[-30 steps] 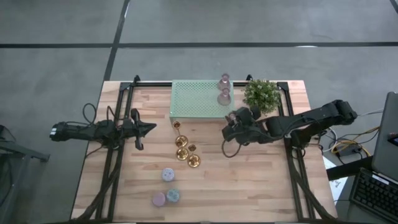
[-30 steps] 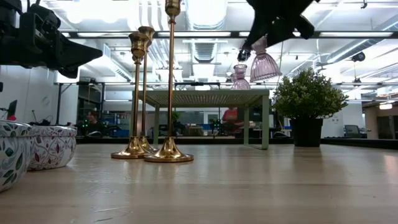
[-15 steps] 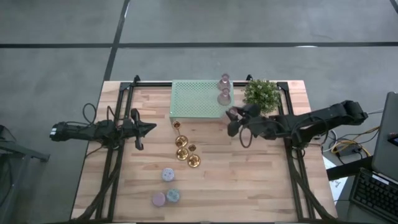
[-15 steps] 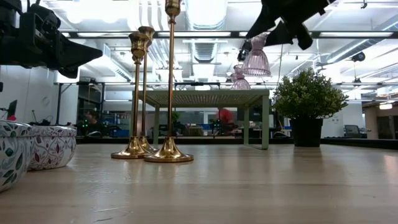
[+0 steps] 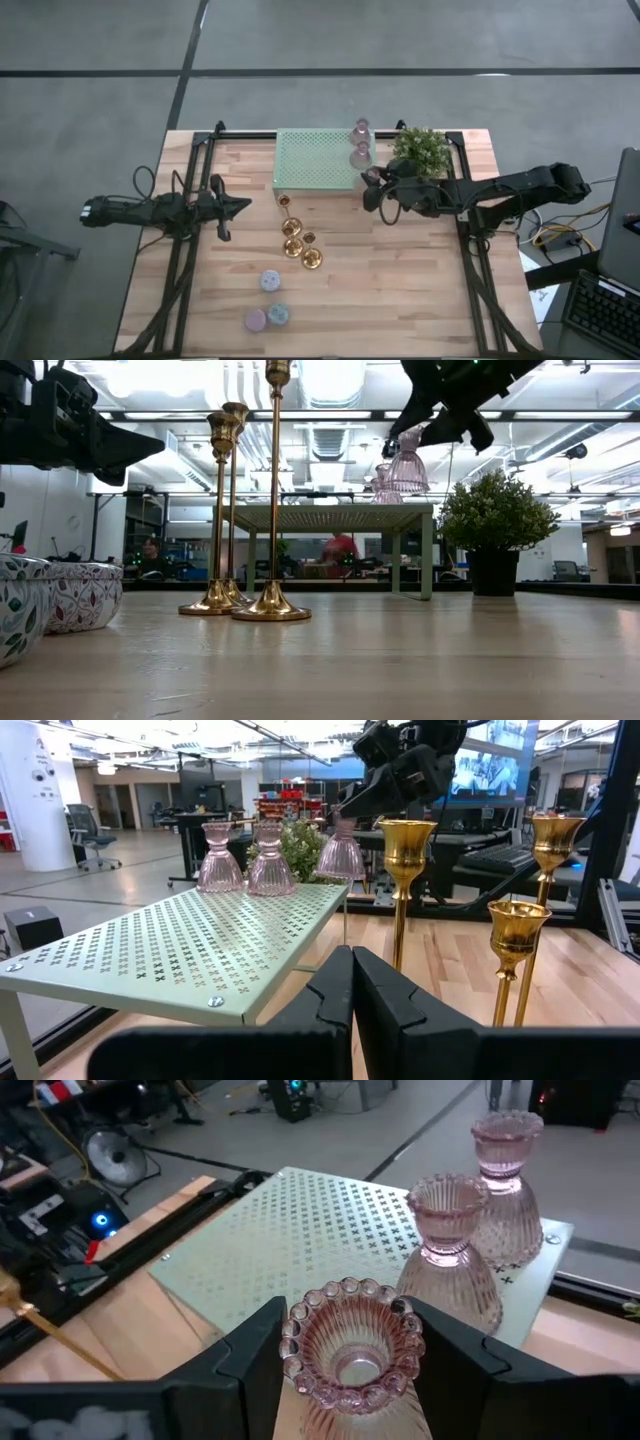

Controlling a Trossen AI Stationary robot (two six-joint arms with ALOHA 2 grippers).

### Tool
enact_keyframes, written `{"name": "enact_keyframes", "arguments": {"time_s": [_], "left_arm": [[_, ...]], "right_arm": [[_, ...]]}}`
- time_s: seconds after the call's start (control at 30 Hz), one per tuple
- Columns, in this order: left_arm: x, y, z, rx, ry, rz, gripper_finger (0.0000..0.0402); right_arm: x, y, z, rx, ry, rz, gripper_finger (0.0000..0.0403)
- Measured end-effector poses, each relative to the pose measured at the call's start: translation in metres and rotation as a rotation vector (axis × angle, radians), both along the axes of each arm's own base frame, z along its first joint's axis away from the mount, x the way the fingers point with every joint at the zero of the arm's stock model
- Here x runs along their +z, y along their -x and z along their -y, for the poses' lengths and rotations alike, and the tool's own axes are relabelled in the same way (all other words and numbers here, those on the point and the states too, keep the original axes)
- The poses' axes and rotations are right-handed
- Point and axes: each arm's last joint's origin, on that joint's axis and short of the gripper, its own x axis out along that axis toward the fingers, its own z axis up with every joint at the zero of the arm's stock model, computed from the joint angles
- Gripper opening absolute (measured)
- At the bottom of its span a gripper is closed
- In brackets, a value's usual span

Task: Pick & Place candle stick holders
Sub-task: Put the light purple glass candle holder on the shelf aligned with the other glass candle holder

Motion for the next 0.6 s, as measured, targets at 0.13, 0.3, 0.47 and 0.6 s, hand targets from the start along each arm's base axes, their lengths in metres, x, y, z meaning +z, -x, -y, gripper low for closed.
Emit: {"name": "enact_keyframes", "arguments": {"time_s": [0.13, 0.3, 0.47, 0.6], "left_arm": [[0.0, 0.0, 0.0, 0.0, 0.0, 0.0, 0.001], [0.0, 0.0, 0.0, 0.0, 0.0, 0.0, 0.001], [0.0, 0.0, 0.0, 0.001, 0.0, 0.0, 0.001], [0.0, 0.0, 0.0, 0.001, 0.0, 0.0, 0.001]], "right_arm": [[-0.003, -0.004, 0.002, -0.004, 0.008, -0.01, 0.0176], [-0.001, -0.004, 0.006, -0.02, 0.009, 0.013, 0.0176], [-0.005, -0.007, 0.009, -0.029, 0.011, -0.004, 0.0175], [-0.011, -0.015, 0.013, -0.043, 0.015, -0.035, 0.0178]]}}
